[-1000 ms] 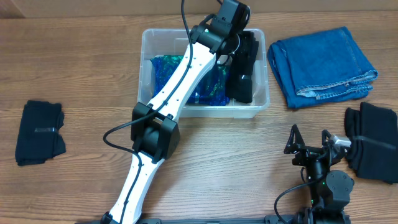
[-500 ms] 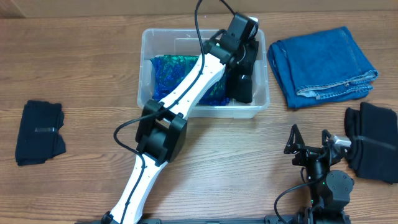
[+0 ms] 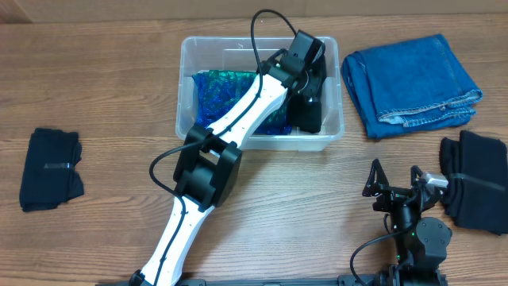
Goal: Pack container
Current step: 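Carry the black cloth with the left gripper into the bin's right side, then open the left gripper, withdraw, and grasp the second black cloth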
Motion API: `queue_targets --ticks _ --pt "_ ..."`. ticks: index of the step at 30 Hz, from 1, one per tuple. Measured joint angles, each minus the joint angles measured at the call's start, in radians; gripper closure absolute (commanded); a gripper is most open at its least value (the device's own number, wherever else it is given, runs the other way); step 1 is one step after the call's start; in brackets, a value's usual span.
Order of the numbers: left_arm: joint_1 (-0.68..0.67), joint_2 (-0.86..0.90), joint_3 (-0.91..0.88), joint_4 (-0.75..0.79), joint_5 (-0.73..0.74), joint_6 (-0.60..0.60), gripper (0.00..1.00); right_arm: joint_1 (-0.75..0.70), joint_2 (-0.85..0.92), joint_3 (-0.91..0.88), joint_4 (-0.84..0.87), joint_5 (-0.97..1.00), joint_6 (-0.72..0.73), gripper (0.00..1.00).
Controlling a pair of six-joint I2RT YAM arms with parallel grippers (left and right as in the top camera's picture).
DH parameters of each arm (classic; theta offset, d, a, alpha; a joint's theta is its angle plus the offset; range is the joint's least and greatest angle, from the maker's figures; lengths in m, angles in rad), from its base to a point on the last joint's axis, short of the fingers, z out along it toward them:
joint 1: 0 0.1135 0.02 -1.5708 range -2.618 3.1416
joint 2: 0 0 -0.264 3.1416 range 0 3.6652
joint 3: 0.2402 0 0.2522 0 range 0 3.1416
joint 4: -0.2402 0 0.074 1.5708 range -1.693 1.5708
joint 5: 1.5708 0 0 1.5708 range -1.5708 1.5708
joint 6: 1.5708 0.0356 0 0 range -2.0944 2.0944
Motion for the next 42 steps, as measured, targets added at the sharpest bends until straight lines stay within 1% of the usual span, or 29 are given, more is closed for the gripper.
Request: queue_targets --ticks 3,4,5,7,8,9,10,11,13,16,19,21,24,27,28,29,30,33,35,36,39,42 --pt "0.002 0.007 0.182 -0.158 -0.007 0.042 0.26 0.0 0.0 0.0 0.0 0.0 0.0 0.0" --pt "0.002 0.011 0.266 -0.241 -0.008 0.047 0.08 0.0 0.0 0.0 0.0 0.0 0.0 0.0" --pt "0.003 0.011 0.378 -0.315 -0.008 0.068 0.0 0.0 0.0 0.0 0.0 0.0 0.0 0.0" --pt "0.007 0.009 0.538 -0.442 -0.013 0.086 0.0 0.0 0.0 0.0 0.0 0.0 0.0 0.0" --pt "0.017 0.0 0.651 -0.547 -0.018 0.095 0.0 0.0 0.0 0.0 0.0 0.0 0.0 0.0" --pt "0.026 -0.003 0.706 -0.603 -0.022 0.098 0.0 0.0 0.0 0.0 0.0 0.0 0.0 0.0" --pt "0.038 -0.001 0.777 -0.717 -0.028 0.099 0.0 0.0 0.0 0.0 0.0 0.0 0.0 0.0" --pt "0.052 -0.003 0.825 -0.777 -0.033 0.101 0.0 0.0 0.0 0.0 0.0 0.0 0.0 0.0" --pt "0.098 -0.034 0.875 -0.889 -0.044 0.102 0.0 0.0 0.0 0.0 0.0 0.0 0.0 0.0" --pt "0.191 -0.094 0.88 -1.034 -0.068 0.101 0.0 0.0 0.0 0.0 0.0 0.0 0.0 0.0" --pt "0.279 -0.192 0.87 -1.035 -0.072 0.1 0.0 0.0 0.0 0.0 0.0 0.0 0.0 0.0" --pt "0.303 -0.291 0.834 -1.035 -0.073 0.097 0.0 0.0 0.0 0.0 0.0 0.0 0.0 0.0" --pt "0.301 -0.514 0.665 -1.031 -0.152 0.097 0.0 0.0 0.0 0.0 0.0 0.0 0.0 0.0" --pt "0.314 -0.707 0.401 -1.03 -0.264 0.065 0.0 0.0 0.0 0.0 0.0 0.0 0.0 0.0" --pt "0.341 -0.783 0.24 -1.038 -0.309 0.035 0.0 0.0 0.0 0.0 0.0 0.0 0.001 0.0" --pt "0.354 -0.798 0.195 -1.041 -0.324 0.023 0.0 0.0 0.0 0.0 -0.001 0.0 0.0 0.0" --pt "0.399 -0.844 0.057 -1.027 -0.346 -0.002 0.0 0.0 0.0 0.0 0.0 0.0 0.0 0.0" --pt "0.548 -0.901 -0.185 -1.034 -0.38 -0.04 0.0 0.0 0.0 0.0 0.0 0.0 0.0 0.0" --pt "0.628 -0.912 -0.27 -1.028 -0.401 -0.048 0.0 0.0 0.0 0.0 0.0 0.0 0.0 0.0" --pt "0.705 -0.926 -0.354 -0.999 -0.424 -0.052 0.0 0.0 0.0 0.0 0.0 0.0 0.0 0.0" --pt "0.82 -0.933 -0.499 -0.858 -0.438 -0.048 0.0 0.0 0.0 0.0 0.0 0.0 0.0 0.0" --pt "0.919 -0.933 -0.664 -0.704 -0.403 0.0 0.0 0.0 0.0 0.0 0.0 0.0 0.0 0.0"
